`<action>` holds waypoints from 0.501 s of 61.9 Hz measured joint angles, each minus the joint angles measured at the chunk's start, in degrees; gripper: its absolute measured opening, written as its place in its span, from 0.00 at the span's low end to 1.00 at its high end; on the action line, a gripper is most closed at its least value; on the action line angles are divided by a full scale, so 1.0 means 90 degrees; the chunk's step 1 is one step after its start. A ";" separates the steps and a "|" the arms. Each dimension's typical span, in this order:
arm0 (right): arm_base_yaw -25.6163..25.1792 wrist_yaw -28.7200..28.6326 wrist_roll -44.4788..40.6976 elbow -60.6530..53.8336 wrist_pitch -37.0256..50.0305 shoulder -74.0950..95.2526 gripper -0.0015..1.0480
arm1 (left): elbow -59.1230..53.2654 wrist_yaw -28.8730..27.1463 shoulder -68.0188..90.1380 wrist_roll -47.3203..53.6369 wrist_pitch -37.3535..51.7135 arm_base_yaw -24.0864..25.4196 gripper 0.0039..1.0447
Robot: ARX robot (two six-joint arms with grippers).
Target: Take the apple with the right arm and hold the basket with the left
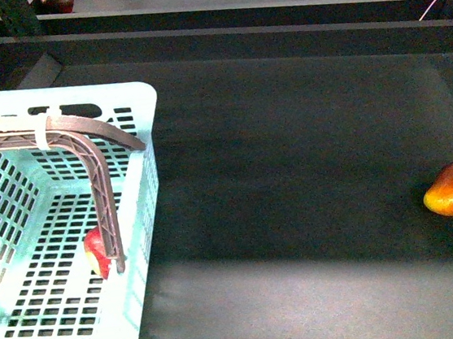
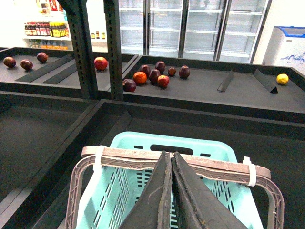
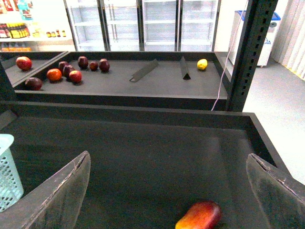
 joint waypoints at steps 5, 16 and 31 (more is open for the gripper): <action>0.0000 0.0000 0.0002 0.0000 0.0000 0.0000 0.92 | 0.0000 0.0000 0.0000 0.0000 0.0000 0.0000 0.02; 0.0000 0.0000 0.0000 0.0000 0.0000 0.0000 0.92 | 0.0000 0.0000 0.0000 0.0000 0.0000 0.0000 0.02; 0.0000 0.0002 0.0002 0.0000 0.0000 0.0000 0.92 | 0.0000 0.0000 0.0000 0.0000 0.0000 0.0000 0.03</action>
